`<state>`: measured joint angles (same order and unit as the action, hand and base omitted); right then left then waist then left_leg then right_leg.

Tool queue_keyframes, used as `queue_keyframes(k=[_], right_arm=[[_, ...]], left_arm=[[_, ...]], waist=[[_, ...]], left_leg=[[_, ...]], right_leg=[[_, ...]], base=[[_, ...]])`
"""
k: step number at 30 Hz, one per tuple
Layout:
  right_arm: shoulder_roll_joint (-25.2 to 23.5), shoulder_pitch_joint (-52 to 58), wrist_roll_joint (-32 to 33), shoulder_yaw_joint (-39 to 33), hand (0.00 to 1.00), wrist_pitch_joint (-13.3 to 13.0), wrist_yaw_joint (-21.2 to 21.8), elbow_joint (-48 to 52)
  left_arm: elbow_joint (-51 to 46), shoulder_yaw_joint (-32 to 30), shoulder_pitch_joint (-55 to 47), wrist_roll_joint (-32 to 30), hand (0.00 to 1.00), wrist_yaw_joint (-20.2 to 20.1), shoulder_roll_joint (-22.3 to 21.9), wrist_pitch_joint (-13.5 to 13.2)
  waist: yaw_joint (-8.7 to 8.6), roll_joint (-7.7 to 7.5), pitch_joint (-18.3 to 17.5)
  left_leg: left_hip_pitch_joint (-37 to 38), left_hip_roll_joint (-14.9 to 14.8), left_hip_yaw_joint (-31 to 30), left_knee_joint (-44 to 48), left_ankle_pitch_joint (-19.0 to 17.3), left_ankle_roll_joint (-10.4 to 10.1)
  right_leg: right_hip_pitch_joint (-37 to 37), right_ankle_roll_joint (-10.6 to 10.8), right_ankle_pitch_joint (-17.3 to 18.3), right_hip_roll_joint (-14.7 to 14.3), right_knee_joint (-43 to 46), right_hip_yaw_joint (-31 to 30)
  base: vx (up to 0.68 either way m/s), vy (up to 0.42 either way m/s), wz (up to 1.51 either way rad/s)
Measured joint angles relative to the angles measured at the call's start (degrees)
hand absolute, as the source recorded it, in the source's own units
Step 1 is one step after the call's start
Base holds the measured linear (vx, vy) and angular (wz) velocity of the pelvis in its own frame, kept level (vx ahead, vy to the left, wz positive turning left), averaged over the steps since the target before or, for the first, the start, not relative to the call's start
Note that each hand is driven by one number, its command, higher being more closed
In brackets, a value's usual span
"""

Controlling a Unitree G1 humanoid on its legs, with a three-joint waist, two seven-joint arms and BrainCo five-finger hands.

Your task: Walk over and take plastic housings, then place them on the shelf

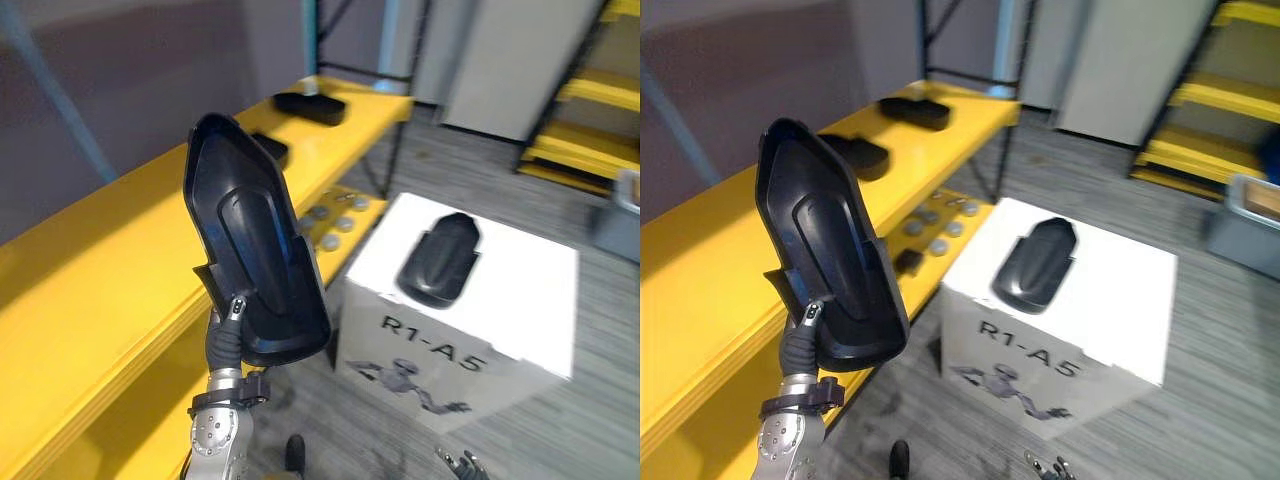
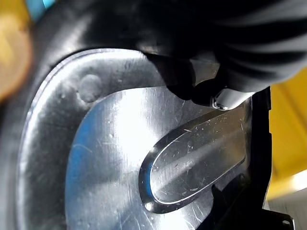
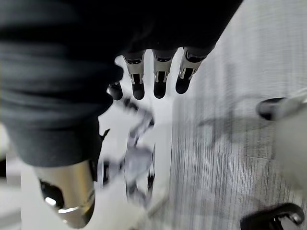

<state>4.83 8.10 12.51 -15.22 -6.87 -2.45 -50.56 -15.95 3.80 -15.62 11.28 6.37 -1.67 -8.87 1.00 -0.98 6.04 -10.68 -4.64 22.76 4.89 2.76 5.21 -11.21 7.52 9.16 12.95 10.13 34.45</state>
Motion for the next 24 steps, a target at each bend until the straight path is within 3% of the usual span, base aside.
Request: queue_keyframes(k=[2, 3, 5, 7, 8, 9, 10, 12, 13, 14, 16, 18, 19, 20, 21, 24], right_arm=[[0.54, -2.21, -1.46, -0.07, 0.0, 0.01, -0.47, -0.67], [1.42, -3.3, -2.21, -0.11, 0.0, 0.11, -0.66, -0.86], [1.2, -4.0, -3.15, 0.15, 0.0, 0.68, -0.81, -1.32], [0.58, -4.06, -5.19, 0.78, 0.0, 1.76, -0.78, -2.15], [0.34, -3.75, -5.22, 0.83, 0.0, 1.99, -0.78, -2.15], [0.26, -3.15, -5.5, 1.12, 0.0, 2.2, -0.74, -2.15], [0.21, -2.86, -5.93, 1.6, 0.0, 2.22, -0.7, -2.15], [-0.49, -1.34, -6.32, 2.53, 0.0, 2.21, -0.4, -2.01], [-0.59, -0.78, -6.32, 2.77, 0.0, 2.24, -0.4, -2.01], [-1.07, 1.0, -6.31, 2.96, 0.0, 2.24, -0.33, -1.45], [-1.73, 2.93, -6.23, 2.92, 0.0, 2.27, -0.35, -0.09], [-2.75, 5.28, -6.2, 2.94, 0.0, 2.27, -0.34, 2.38], [-3.5, 5.99, -6.18, 2.9, 0.0, 2.29, -0.37, 2.81], [-3.55, 6.03, -6.18, 2.87, 0.0, 2.32, -0.34, 2.81], [-3.51, 6.02, -6.18, 2.89, 0.0, 2.32, -0.35, 3.06], [-4.3, 5.74, -6.18, 3.01, 0.0, 2.29, -0.33, 5.18]], left_arm=[[1.54, 1.26, 1.68, 0.03, 1.0, -0.22, 0.58, -0.88], [2.53, 2.31, 2.79, 0.38, 1.0, -0.29, 0.58, -1.0], [3.2, 3.76, 3.24, 0.48, 1.0, -0.65, 1.14, -0.99], [3.56, 5.36, 4.63, 0.29, 1.0, -1.16, 2.09, -0.88], [3.59, 5.85, 4.93, 0.24, 1.0, -1.47, 2.36, -0.88], [3.64, 6.03, 5.07, -0.32, 1.0, -1.69, 2.39, -0.88], [3.76, 6.35, 5.42, -0.84, 1.0, -1.64, 2.46, -0.89], [5.98, 6.91, 8.19, -1.49, 1.0, -1.5, 3.04, -0.93], [6.47, 6.93, 8.65, -1.48, 1.0, -1.31, 3.03, -0.92], [7.03, 7.17, 9.02, -1.47, 1.0, -0.45, 3.02, -0.93], [6.94, 7.72, 9.3, -1.46, 1.0, 0.5, 2.89, -1.12], [6.69, 8.74, 9.33, -1.47, 1.0, 0.94, 2.67, -1.13], [6.1, 9.12, 9.18, -1.49, 1.0, 0.99, 2.54, -1.14], [6.1, 9.12, 9.07, -1.48, 1.0, 1.02, 2.15, -1.16], [6.02, 9.16, 8.79, -1.52, 1.0, 1.16, 1.25, -1.16], [5.57, 9.17, 8.86, -1.75, 1.0, 1.21, -0.29, -1.43]], waist=[[-0.08, -1.17, -0.18], [-0.21, 0.46, -0.04], [-0.5, -0.61, 0.2], [-1.0, -0.77, 0.45], [-1.27, -0.68, 0.41], [-1.84, -0.43, 0.43], [-2.42, 0.17, 0.31], [-3.54, -0.16, 0.98], [-3.63, -0.33, 1.3], [-3.69, -0.53, 1.31], [-3.66, -0.73, 1.34], [-3.58, -1.6, 0.81], [-2.55, -3.09, 0.37], [-2.4, -3.07, 0.26], [-1.85, -2.47, -0.21], [-1.26, -2.44, -1.45]], left_leg=[[-0.87, -0.09, 6.96, 1.88, -0.49, 0.13], [-1.86, -0.45, 7.95, 4.29, 0.53, 0.09], [-1.41, 2.66, 7.12, 4.73, -1.49, 0.32], [-1.38, 4.26, 4.97, 7.85, -4.75, 0.64], [-0.75, 4.62, 3.78, 8.44, -6.04, 0.81], [0.29, 4.79, 2.56, 8.3, -6.74, 1.02], [0.99, 4.67, 1.53, 8.15, -7.17, 0.96], [3.87, 5.45, -3.59, 6.28, -7.4, 0.61], [5.02, 5.74, -4.25, 5.73, -7.39, 0.56], [6.77, 6.68, -6.45, 5.36, -7.48, 0.47], [7.89, 7.93, -9.07, 5.36, -7.88, -0.03], [8.08, 9.14, -11.33, 6.12, -8.69, -0.81], [8.11, 9.94, -12.42, 7.2, -9.84, -1.45], [7.97, 9.66, -13.35, 8.29, -10.56, -1.65], [7.9, 8.02, -13.75, 9.77, -12.08, -3.46], [8.02, 4.0, -11.28, 11.16, -13.53, -4.21]], right_leg=[[-0.59, 0.59, 1.53, 2.09, -2.66, 0.84], [-1.21, 1.76, 2.38, 2.38, -2.03, 1.47], [-2.43, 1.43, 2.26, 4.56, -1.25, 0.97], [-1.35, 0.14, 0.91, 8.01, 7.75, 0.41], [-0.17, -2.43, -0.18, 9.28, 13.02, -0.69], [2.18, -6.64, -2.58, 10.2, 19.47, -3.8], [4.43, -7.35, -1.5, 9.67, 23.81, -7.99], [11.34, -5.8, 5.47, 2.21, 29.32, -23.05], [12.72, -5.47, 6.59, 0.45, 29.17, -26.37], [15.52, -4.14, 8.39, -3.19, 26.76, -32.74], [18.7, -3.64, 8.51, -5.95, 22.77, -38.42], [19.58, -3.86, 7.25, -5.99, 16.49, -40.07], [19.48, -3.37, 2.39, -5.13, 13.04, -39.62], [18.63, -2.11, 2.27, -5.06, 12.91, -38.59], [16.47, -2.64, 1.9, -6.01, 10.63, -36.62], [13.05, -4.13, 0.8, -7.95, 6.4, -33.53]], base=[[0.14, 0.096, 1.04], [0.16, 0.131, 0.64], [0.21, 0.137, 0.59], [0.24, 0.163, 0.61], [0.3, 0.219, 0.51], [0.25, 0.186, 0.44], [0.24, 0.16, 0.72], [0.24, 0.087, 0.96], [0.29, 0.022, 1.0], [0.23, -0.017, 0.79], [0.22, -0.086, 1.04], [0.18, -0.144, 1.07], [0.16, -0.16, 0.69], [0.21, -0.226, 0.65], [0.19, -0.221, 0.44], [0.17, -0.198, 0.32]])
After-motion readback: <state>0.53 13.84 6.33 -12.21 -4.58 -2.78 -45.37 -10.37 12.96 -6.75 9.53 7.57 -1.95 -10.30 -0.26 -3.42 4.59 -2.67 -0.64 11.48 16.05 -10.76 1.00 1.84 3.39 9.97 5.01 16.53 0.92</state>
